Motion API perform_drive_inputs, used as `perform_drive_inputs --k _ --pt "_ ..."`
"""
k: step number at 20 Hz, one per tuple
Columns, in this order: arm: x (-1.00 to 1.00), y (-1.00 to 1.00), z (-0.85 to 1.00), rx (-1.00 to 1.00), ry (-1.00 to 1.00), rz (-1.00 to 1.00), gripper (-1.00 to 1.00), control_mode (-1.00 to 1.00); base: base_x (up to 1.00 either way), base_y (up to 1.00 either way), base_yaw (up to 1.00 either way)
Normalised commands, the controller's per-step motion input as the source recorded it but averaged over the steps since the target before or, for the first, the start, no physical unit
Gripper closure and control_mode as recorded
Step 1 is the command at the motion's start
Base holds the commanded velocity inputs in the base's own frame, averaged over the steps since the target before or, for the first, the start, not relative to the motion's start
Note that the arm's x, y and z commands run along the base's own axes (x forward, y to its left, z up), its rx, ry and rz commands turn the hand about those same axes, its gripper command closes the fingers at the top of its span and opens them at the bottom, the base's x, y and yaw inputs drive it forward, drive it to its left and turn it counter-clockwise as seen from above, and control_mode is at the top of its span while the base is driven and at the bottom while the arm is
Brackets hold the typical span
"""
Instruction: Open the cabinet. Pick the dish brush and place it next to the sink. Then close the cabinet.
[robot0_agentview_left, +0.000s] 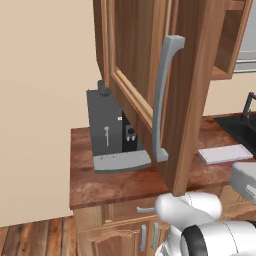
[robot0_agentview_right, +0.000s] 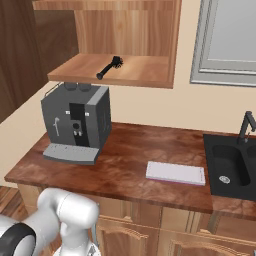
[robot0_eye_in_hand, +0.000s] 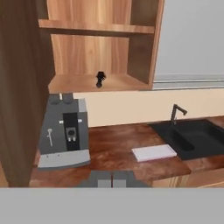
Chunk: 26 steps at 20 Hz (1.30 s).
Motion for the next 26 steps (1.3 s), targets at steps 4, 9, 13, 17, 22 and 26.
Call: perform_drive_inputs --k 4,9,13,17,22,26 --pt "0.46 -0.84 0.25 0.0 0.05 0.0 1.0 -1.0 0.0 0.0 0.0" --pt "0.74 -0.62 0.01 0.0 0.02 0.05 1.0 -1.0 0.0 0.0 0.0" --pt "0.66 -0.23 0.0 0.0 0.01 0.01 1.0 -1.0 0.0 0.0 0.0" --pt "0.6 -0.06 -0.14 0.0 0.0 0.0 1.0 -1.0 0.0 0.0 0.0" --pt "0.48 0.03 -0.36 0.01 -0.1 0.01 1.0 -1.0 0.0 0.0 0.0" --pt "0.09 0.0 -0.19 0.03 -0.12 0.11 1.0 -1.0 0.0 0.0 0.0"
